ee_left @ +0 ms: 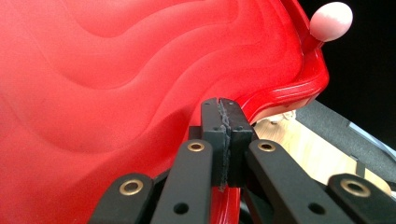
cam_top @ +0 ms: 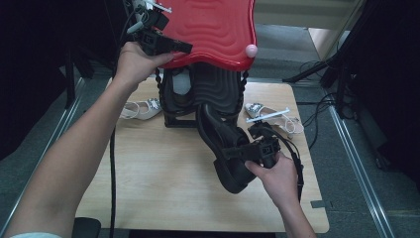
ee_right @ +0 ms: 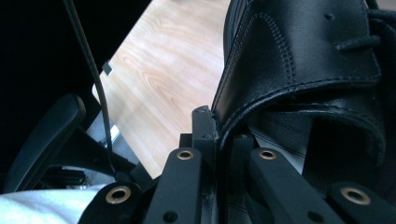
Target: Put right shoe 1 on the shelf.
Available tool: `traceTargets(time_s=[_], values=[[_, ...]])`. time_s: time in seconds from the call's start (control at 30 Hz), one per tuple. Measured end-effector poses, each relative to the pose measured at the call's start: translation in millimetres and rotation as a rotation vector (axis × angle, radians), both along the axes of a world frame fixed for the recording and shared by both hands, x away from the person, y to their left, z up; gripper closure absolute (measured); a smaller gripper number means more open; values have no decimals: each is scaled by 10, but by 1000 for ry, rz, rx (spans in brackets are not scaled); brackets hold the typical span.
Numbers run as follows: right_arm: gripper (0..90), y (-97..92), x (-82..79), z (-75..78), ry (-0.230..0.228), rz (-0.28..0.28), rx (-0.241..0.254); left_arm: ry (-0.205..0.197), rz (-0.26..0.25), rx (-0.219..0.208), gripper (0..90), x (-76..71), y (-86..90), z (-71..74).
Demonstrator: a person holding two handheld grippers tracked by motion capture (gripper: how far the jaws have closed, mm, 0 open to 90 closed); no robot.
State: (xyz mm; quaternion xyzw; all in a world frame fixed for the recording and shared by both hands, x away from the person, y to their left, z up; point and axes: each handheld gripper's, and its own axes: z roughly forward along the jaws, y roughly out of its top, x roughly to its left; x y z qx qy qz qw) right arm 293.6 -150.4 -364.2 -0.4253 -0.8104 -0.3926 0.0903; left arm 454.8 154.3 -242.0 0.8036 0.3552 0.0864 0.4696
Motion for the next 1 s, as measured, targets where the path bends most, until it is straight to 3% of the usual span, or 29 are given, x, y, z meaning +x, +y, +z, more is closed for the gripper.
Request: traceTargets(time_s=[0.2,0.4,0.63,0.7,0.8,1.0], values=[[865,25,175,146,-66,-46,23,-3,11,-21,900,-8,6,-25],[865,105,456,123,-135,-129,28,-14,9,-12,900,-17,3,-23],[863,192,744,63,-140,-204,47,-25,-2,0,900,-25,-8,-9],[860,225,778,79,-162,-222,56,-23,-4,-3,900,-22,-9,-10],[860,285,824,81,-208,-252,38,-23,-12,-4,900,-17,-5,-10],[860,482,894,50,-315,-300,-47,-20,-32,-5,900,2,14,-8]])
